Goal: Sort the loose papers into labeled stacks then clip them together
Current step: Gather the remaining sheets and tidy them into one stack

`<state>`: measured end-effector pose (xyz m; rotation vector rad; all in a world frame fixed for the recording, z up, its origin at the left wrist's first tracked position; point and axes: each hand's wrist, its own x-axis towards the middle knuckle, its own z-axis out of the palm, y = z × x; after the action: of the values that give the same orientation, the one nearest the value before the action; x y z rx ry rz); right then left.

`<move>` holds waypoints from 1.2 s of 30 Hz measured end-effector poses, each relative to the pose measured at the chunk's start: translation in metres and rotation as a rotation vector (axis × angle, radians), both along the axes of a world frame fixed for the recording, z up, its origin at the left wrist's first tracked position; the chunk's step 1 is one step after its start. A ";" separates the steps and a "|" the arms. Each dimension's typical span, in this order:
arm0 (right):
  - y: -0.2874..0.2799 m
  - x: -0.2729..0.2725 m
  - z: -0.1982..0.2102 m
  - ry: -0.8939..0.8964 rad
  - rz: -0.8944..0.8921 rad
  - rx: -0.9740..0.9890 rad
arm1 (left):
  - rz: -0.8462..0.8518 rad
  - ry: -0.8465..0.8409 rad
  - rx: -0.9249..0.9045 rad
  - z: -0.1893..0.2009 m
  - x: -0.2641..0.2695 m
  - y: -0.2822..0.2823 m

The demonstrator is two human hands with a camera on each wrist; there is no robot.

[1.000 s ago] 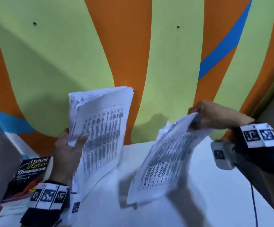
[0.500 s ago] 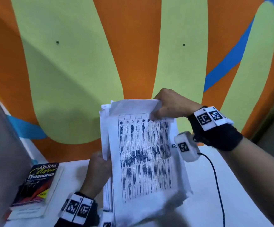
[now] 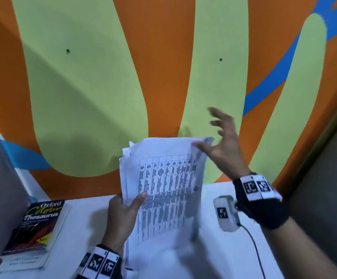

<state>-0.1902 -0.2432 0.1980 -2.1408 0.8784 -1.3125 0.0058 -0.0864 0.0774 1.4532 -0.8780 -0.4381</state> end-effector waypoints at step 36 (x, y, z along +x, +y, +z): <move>0.037 -0.002 -0.117 -0.010 0.110 0.482 | -0.020 0.089 -0.058 0.011 0.013 -0.006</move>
<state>-0.1923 -0.2066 0.0813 -1.7743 0.9453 -0.9393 0.0186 -0.0920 0.0888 1.3633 -0.8279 -0.4847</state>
